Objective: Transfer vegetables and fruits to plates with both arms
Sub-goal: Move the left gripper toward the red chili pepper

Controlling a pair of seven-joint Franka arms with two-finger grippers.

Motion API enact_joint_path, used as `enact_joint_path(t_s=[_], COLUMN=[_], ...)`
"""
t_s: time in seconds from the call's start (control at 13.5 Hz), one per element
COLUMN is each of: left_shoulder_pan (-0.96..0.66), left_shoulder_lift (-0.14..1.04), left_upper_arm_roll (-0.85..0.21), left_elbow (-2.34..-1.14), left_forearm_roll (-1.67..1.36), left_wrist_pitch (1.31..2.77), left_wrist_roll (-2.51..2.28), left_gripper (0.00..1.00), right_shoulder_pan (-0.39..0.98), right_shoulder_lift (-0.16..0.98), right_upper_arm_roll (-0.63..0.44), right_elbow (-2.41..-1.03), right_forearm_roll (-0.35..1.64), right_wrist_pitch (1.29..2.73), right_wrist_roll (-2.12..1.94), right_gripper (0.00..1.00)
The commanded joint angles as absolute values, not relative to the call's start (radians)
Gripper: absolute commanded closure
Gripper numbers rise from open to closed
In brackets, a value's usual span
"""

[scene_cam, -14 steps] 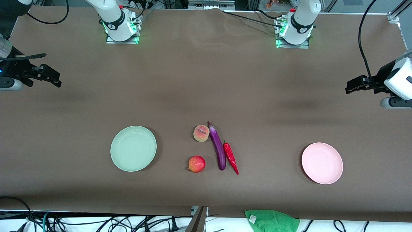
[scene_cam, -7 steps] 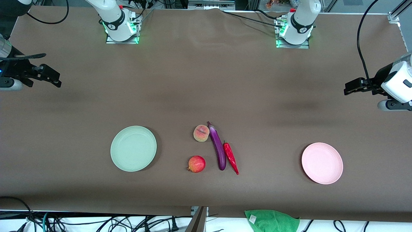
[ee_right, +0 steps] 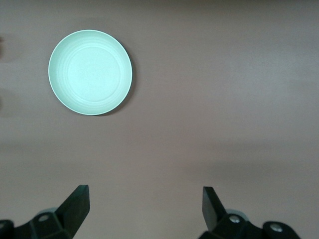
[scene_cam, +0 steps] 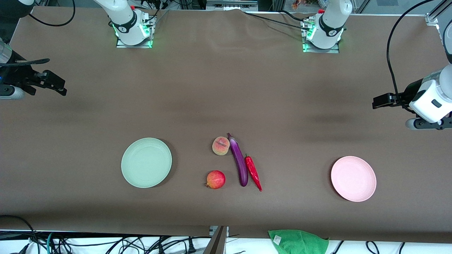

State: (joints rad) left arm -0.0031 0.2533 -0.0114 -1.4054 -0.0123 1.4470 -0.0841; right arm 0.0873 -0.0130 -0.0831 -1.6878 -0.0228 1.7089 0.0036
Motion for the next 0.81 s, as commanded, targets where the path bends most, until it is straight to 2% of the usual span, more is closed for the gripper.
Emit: enact_joint_path(t_s=[0.0, 0.22, 0.37, 0.74], left_shoulder_pan=[-0.021, -0.067, -0.09, -0.228], left_shoulder_lift=[0.299, 0.314, 0.34, 0.54], left_upper_arm_roll=[-0.014, -0.018, -0.018, -0.018], left_elbow=[-1.384, -1.382, -1.385, -1.373], left_forearm_roll=[-0.084, -0.086, -0.081, -0.086], left_wrist_pitch=[1.459, 1.473, 1.535, 1.774], left_wrist_roll=[-0.133, -0.19, -0.279, -0.587], left_gripper=[0.0, 0.0, 0.0, 0.0], right_shoulder_pan=[0.084, 0.084, 0.083, 0.081], right_shoulder_lift=[-0.018, -0.02, -0.018, -0.017], right_upper_arm_roll=[-0.087, -0.087, -0.089, -0.104], right_elbow=[-1.683, -1.683, -1.684, -1.684], right_forearm_roll=[-0.009, -0.009, -0.003, 0.002], right_wrist_pitch=[1.706, 1.704, 1.703, 1.703], right_wrist_roll=[-0.003, -0.002, -0.002, -0.003], right_gripper=[0.0, 0.0, 0.0, 0.0])
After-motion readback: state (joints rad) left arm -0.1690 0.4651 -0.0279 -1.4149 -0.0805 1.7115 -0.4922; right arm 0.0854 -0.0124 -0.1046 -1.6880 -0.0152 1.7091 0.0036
